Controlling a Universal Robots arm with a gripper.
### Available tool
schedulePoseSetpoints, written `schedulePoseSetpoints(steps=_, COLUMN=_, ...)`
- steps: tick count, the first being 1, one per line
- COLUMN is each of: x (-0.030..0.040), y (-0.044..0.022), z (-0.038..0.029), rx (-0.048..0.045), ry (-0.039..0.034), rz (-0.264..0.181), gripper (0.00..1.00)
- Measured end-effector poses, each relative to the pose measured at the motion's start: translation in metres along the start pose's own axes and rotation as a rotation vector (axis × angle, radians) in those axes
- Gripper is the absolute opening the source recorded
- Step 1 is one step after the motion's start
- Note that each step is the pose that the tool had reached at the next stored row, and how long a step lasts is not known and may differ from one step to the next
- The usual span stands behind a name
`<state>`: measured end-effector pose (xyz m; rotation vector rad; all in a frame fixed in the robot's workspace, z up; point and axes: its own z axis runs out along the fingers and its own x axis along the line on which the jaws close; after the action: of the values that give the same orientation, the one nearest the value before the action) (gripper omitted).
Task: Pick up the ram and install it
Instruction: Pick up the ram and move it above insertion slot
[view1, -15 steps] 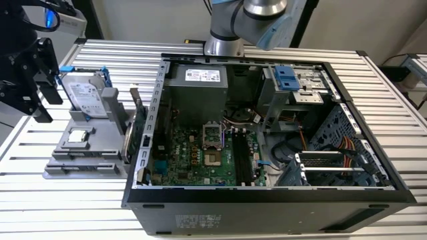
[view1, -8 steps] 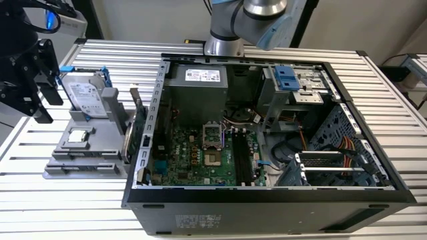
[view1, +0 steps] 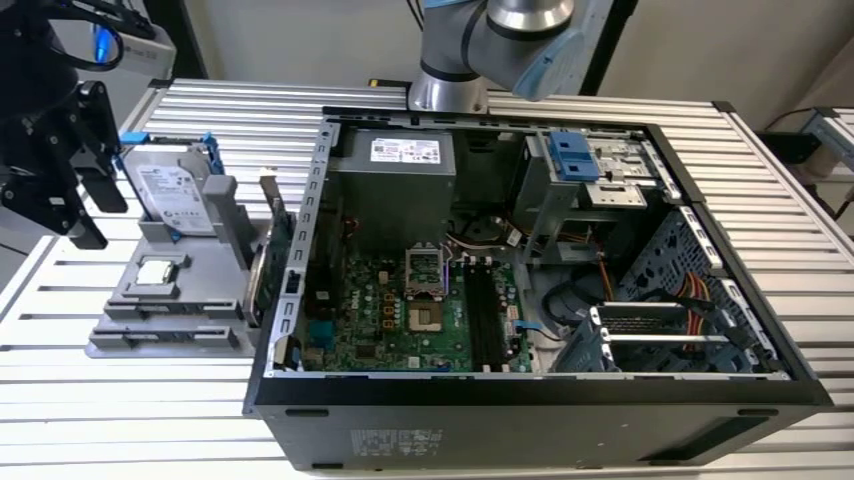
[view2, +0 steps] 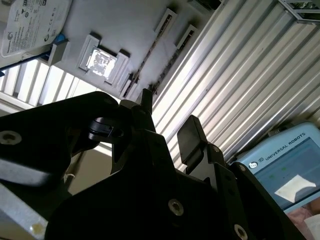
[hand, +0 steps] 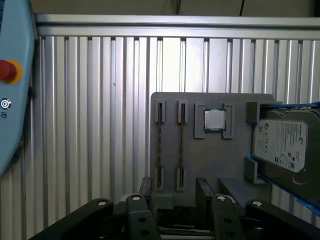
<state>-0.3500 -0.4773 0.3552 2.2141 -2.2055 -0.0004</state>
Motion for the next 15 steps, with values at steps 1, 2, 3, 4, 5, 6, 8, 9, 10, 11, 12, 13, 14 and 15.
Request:
schedulePoseSetpoints(steps=1, x=0.0000, y=0.0000, z=0.0003, rx=0.0000, ry=0.0002, rz=0.000, gripper=1.00)
schedulePoseSetpoints(steps=2, x=0.0000, y=0.0000, z=0.0006, rx=0.0000, ry=0.0003, rz=0.000, gripper=1.00)
schedulePoseSetpoints(steps=3, x=0.0000, y=0.0000, z=0.0008, rx=-0.0001, ry=0.0004, rz=0.000, gripper=1.00)
schedulePoseSetpoints(steps=4, x=0.0000, y=0.0000, z=0.0011, rx=0.0000, ry=0.0005, rz=0.000, gripper=1.00)
schedulePoseSetpoints(steps=5, x=0.0000, y=0.0000, z=0.0014, rx=0.0000, ry=0.0007, rz=0.000, gripper=1.00)
schedulePoseSetpoints(steps=6, x=0.0000, y=0.0000, z=0.0017, rx=0.0000, ry=0.0008, rz=0.000, gripper=1.00)
schedulePoseSetpoints(steps=8, x=0.0000, y=0.0000, z=0.0022, rx=-0.0001, ry=0.0012, rz=0.000, gripper=1.00)
schedulePoseSetpoints(steps=9, x=0.0000, y=0.0000, z=0.0025, rx=0.0000, ry=0.0012, rz=0.000, gripper=1.00)
schedulePoseSetpoints(steps=10, x=0.0000, y=0.0000, z=0.0027, rx=-0.0001, ry=0.0014, rz=0.000, gripper=1.00)
schedulePoseSetpoints(steps=11, x=0.0000, y=0.0000, z=0.0030, rx=0.0000, ry=0.0015, rz=0.000, gripper=1.00)
schedulePoseSetpoints(steps=12, x=0.0000, y=0.0000, z=0.0033, rx=0.0000, ry=0.0017, rz=0.000, gripper=1.00)
schedulePoseSetpoints(steps=13, x=0.0000, y=0.0000, z=0.0036, rx=0.0000, ry=0.0018, rz=0.000, gripper=1.00)
schedulePoseSetpoints(steps=14, x=-0.0001, y=0.0000, z=0.0038, rx=-0.0001, ry=0.0022, rz=0.000, gripper=1.00)
schedulePoseSetpoints(steps=15, x=-0.0001, y=0.0000, z=0.0042, rx=-0.0001, ry=0.0024, rz=0.000, gripper=1.00)
